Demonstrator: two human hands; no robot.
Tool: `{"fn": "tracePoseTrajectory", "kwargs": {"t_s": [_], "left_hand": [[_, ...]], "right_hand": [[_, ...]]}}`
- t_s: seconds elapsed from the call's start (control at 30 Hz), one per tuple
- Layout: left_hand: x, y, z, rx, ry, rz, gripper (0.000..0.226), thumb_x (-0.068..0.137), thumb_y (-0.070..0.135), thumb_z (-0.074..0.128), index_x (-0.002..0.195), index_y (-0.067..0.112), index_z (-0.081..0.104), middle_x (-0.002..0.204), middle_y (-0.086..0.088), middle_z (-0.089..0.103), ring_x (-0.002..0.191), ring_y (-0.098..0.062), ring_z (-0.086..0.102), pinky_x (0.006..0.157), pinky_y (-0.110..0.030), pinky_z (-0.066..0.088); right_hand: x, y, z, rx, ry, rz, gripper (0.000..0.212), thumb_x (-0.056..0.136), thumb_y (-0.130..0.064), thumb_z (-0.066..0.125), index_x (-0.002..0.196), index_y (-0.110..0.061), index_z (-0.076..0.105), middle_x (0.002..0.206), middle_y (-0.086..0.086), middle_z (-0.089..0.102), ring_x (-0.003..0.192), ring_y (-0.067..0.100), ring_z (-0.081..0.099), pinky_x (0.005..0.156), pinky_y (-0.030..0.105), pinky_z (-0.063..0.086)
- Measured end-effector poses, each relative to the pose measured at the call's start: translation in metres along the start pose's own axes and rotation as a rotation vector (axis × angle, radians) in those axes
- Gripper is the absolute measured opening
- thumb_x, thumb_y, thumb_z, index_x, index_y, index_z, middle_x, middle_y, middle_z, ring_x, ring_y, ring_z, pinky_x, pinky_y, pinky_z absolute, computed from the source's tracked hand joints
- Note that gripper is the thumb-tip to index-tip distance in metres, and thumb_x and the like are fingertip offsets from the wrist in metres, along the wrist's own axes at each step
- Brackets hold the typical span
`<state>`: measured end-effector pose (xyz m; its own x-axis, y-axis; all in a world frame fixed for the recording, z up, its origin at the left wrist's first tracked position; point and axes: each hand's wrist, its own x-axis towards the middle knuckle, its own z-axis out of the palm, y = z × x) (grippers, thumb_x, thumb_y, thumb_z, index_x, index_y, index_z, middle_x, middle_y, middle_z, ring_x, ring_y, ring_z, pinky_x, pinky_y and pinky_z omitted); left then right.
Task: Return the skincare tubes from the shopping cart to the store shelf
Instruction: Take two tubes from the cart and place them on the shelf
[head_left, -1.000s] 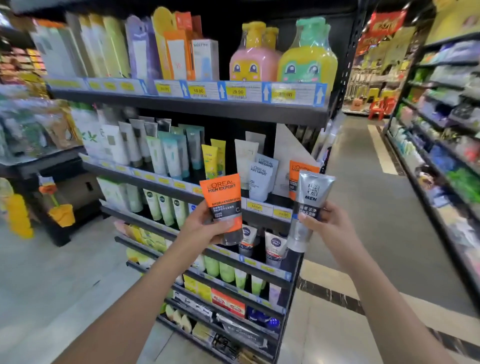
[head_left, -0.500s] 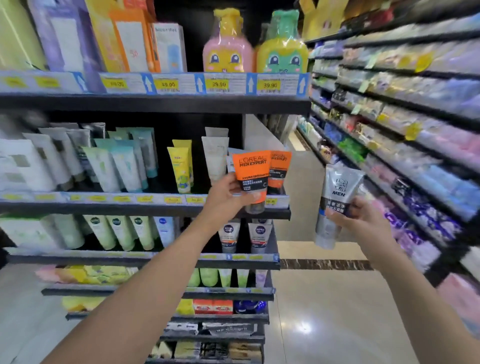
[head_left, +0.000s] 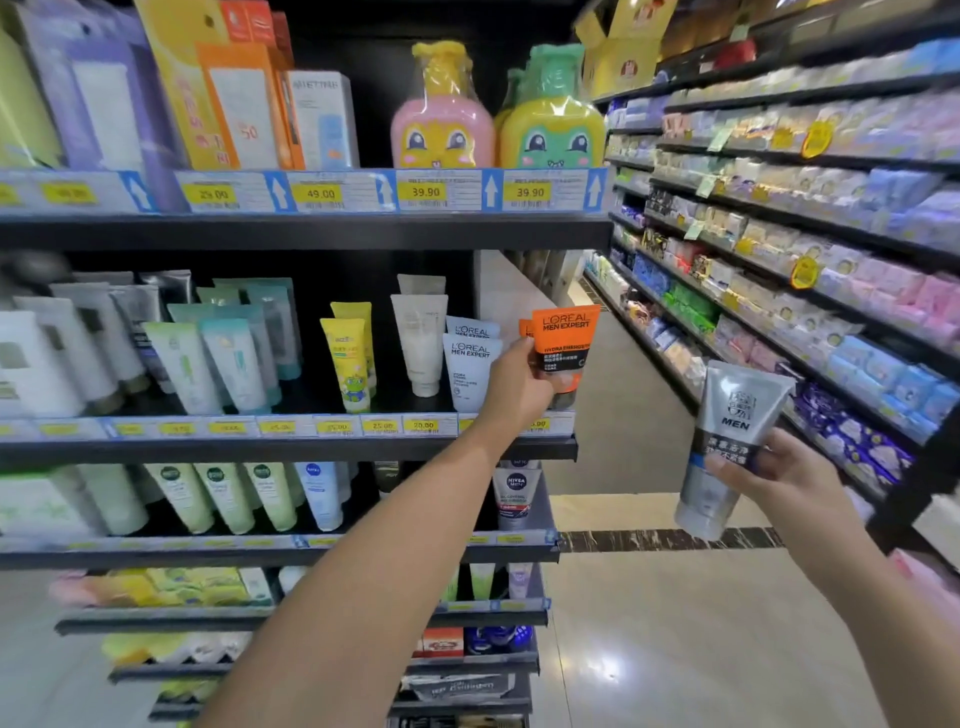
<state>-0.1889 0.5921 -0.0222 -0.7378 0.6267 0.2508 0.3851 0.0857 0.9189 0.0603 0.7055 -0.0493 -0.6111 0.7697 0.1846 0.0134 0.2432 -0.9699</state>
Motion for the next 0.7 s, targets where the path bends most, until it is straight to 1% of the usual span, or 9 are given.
{"fn": "tracePoseTrajectory", "kwargs": {"t_s": [0.1,0.23,0.33,0.4,0.43,0.5,0.53,0.63,0.7], "left_hand": [[0.010,-0.008,0.011,0.010,0.021,-0.026,0.037,0.081,0.009,0.077,0.113,0.016,0.060,0.110,0.001,0.069,0.099,-0.013,0.064,0.089,-0.030,0.050],[0.018,-0.020,0.021,0.021,0.004,-0.065,0.038,0.080,0.008,0.076,0.112,0.022,0.060,0.109,0.004,0.071,0.104,-0.014,0.066,0.100,-0.043,0.050],[0.019,-0.029,0.025,0.035,-0.010,-0.083,0.042,0.079,0.008,0.076,0.115,0.023,0.060,0.110,0.007,0.071,0.106,-0.012,0.065,0.100,-0.045,0.049],[0.014,-0.029,0.025,0.047,-0.008,-0.080,0.046,0.079,0.006,0.076,0.117,0.022,0.057,0.111,0.007,0.071,0.107,-0.012,0.065,0.100,-0.042,0.050],[0.012,-0.027,0.024,0.047,0.003,-0.074,0.048,0.079,0.003,0.075,0.118,0.020,0.054,0.113,0.005,0.070,0.107,-0.011,0.064,0.099,-0.037,0.050],[0.008,-0.023,0.020,0.058,0.019,-0.057,0.048,0.080,-0.001,0.075,0.118,0.015,0.052,0.114,0.002,0.069,0.103,-0.010,0.064,0.089,-0.023,0.050],[0.006,-0.021,0.018,0.071,0.019,-0.049,0.047,0.079,0.000,0.075,0.118,0.013,0.052,0.113,0.003,0.069,0.100,-0.008,0.064,0.084,-0.019,0.048],[0.000,-0.019,0.009,0.156,0.040,-0.041,0.048,0.078,0.009,0.079,0.117,0.016,0.053,0.109,0.008,0.068,0.093,-0.002,0.063,0.077,-0.015,0.045],[-0.002,-0.021,0.005,0.193,0.063,-0.056,0.048,0.078,0.012,0.080,0.117,0.017,0.053,0.112,0.007,0.068,0.093,-0.003,0.063,0.082,-0.019,0.047]], "right_hand": [[0.010,0.005,-0.007,0.029,-0.014,0.021,0.033,0.079,-0.007,0.075,0.108,-0.021,0.067,0.098,-0.002,0.076,0.091,0.017,0.072,0.075,0.030,0.052],[0.023,0.014,-0.011,0.044,-0.049,0.038,0.037,0.078,-0.010,0.076,0.113,-0.017,0.065,0.101,0.000,0.076,0.090,0.013,0.072,0.076,0.028,0.051],[0.031,0.020,-0.010,0.048,-0.083,0.050,0.040,0.072,-0.018,0.077,0.110,-0.019,0.065,0.099,-0.002,0.076,0.089,0.012,0.072,0.083,0.035,0.053],[0.037,0.025,-0.008,0.032,-0.101,0.057,0.036,0.075,-0.015,0.078,0.108,-0.020,0.065,0.098,-0.003,0.076,0.089,0.012,0.072,0.086,0.038,0.054],[0.039,0.026,-0.007,0.031,-0.109,0.056,0.034,0.076,-0.013,0.078,0.107,-0.021,0.065,0.098,-0.003,0.076,0.089,0.013,0.073,0.087,0.040,0.054],[0.045,0.028,-0.004,0.039,-0.127,0.054,0.033,0.077,-0.012,0.078,0.107,-0.020,0.066,0.099,-0.002,0.076,0.091,0.016,0.073,0.088,0.044,0.055],[0.047,0.028,-0.002,0.041,-0.134,0.053,0.033,0.077,-0.011,0.077,0.108,-0.019,0.066,0.099,-0.002,0.076,0.091,0.017,0.073,0.088,0.045,0.055],[0.053,0.027,0.007,0.057,-0.156,0.037,0.034,0.079,-0.011,0.077,0.110,-0.017,0.066,0.100,-0.001,0.076,0.094,0.018,0.072,0.090,0.045,0.054],[0.057,0.026,0.015,0.064,-0.183,0.028,0.035,0.078,-0.012,0.078,0.111,-0.016,0.066,0.102,0.000,0.076,0.096,0.020,0.072,0.092,0.046,0.054]]}}
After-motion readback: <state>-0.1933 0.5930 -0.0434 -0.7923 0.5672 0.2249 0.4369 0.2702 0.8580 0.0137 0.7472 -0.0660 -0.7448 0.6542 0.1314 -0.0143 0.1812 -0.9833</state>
